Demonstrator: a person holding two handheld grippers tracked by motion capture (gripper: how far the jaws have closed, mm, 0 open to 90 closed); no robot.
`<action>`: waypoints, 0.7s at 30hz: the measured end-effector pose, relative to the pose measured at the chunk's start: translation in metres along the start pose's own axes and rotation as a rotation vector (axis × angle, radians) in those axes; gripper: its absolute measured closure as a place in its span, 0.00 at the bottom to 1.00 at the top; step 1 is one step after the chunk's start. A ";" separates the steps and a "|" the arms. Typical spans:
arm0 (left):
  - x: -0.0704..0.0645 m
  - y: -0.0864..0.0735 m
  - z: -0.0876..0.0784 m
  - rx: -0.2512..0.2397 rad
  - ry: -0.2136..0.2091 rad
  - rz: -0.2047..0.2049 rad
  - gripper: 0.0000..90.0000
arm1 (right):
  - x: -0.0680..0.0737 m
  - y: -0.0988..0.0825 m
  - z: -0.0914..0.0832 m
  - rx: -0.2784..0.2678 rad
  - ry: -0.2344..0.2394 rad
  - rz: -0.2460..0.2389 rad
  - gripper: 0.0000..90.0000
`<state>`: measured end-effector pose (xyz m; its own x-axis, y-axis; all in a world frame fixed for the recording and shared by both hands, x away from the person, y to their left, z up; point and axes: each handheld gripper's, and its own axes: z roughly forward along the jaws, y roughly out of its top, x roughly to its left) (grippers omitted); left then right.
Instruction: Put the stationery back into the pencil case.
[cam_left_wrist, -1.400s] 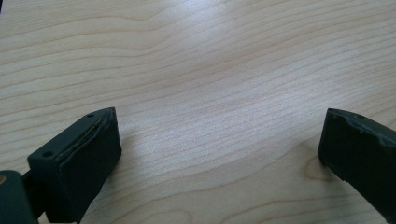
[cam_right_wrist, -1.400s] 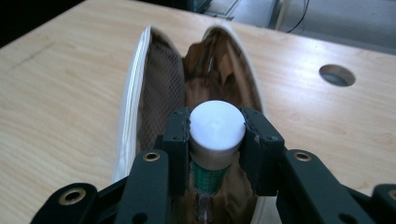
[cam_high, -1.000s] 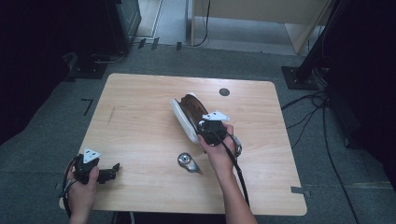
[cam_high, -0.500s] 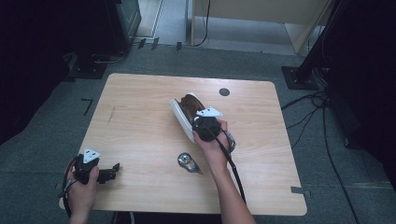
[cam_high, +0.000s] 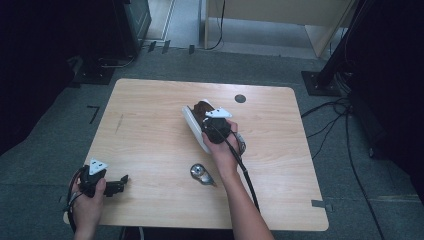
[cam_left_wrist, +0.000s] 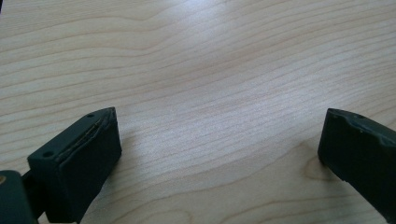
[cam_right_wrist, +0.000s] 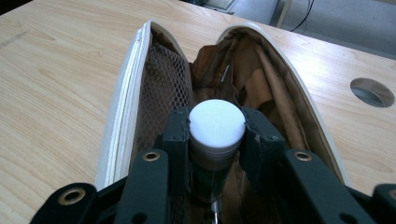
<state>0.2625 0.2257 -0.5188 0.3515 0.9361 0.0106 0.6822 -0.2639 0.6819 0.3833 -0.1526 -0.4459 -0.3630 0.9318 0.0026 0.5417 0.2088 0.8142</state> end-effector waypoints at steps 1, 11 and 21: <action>0.000 0.000 0.000 0.000 0.001 0.000 0.00 | 0.000 0.001 0.002 0.001 0.001 0.003 0.73; 0.000 0.000 0.000 -0.001 0.000 0.000 0.00 | -0.002 0.012 0.013 0.020 0.000 -0.001 0.73; 0.000 0.000 0.000 -0.001 0.001 -0.001 0.00 | -0.013 0.003 -0.017 -0.016 0.034 0.016 0.73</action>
<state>0.2625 0.2255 -0.5188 0.3502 0.9366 0.0101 0.6819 -0.2623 0.6828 0.3764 -0.1695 -0.4336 -0.3799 0.9244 0.0356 0.5357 0.1885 0.8231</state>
